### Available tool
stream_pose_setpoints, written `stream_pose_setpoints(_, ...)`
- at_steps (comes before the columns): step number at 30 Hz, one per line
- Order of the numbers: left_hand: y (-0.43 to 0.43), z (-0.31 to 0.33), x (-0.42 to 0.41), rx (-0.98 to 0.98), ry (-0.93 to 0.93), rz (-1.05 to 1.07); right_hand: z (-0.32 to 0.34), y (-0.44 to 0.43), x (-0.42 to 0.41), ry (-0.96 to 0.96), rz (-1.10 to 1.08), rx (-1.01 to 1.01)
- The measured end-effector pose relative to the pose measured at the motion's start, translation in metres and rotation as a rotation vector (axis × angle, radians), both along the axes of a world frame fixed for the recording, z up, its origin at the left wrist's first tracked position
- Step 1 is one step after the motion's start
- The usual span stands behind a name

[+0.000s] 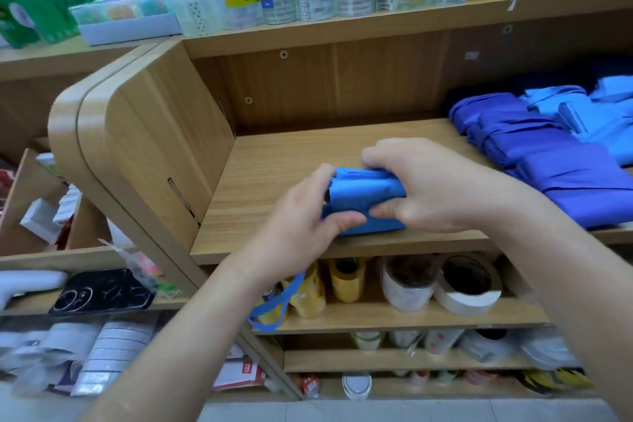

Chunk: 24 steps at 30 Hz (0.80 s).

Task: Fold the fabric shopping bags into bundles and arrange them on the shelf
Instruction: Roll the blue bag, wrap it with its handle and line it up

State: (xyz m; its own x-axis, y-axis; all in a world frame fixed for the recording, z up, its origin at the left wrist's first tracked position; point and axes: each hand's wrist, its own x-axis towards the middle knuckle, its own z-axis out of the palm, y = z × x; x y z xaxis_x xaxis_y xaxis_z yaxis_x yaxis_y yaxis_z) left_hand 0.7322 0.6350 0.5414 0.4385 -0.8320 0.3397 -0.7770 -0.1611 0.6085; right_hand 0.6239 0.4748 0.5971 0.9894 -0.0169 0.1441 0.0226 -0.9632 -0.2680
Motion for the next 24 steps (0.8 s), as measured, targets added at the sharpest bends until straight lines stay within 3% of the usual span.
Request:
stream_pose_setpoints(3,-0.003,-0.001,-0.014,0.011,-0.151,0.044,0.0,0.01,0.001,0.004,0.016,-0.25)
stream_pose_setpoints(9,0.033,0.01,0.006,0.179,0.207,0.105,-0.004,-0.001,-0.007,0.002,-0.052,-0.401)
stream_pose_setpoints(13,0.046,0.005,0.011,0.277,0.225,0.154,-0.006,-0.009,-0.01,-0.01,-0.026,-0.304)
stream_pose_setpoints(17,0.049,0.005,0.014,0.091,0.444,0.162,-0.009,-0.014,-0.011,-0.021,-0.032,-0.175)
stream_pose_setpoints(19,0.051,0.007,0.017,-0.011,0.454,0.233,-0.009,-0.012,-0.013,-0.019,-0.035,-0.168)
stream_pose_setpoints(21,0.05,0.006,0.015,-0.033,0.301,0.28,-0.01,-0.011,-0.013,-0.02,-0.045,-0.187)
stream_pose_setpoints(24,0.056,0.009,0.013,-0.019,-0.308,0.324,-0.011,-0.011,-0.009,-0.042,-0.059,-0.214)
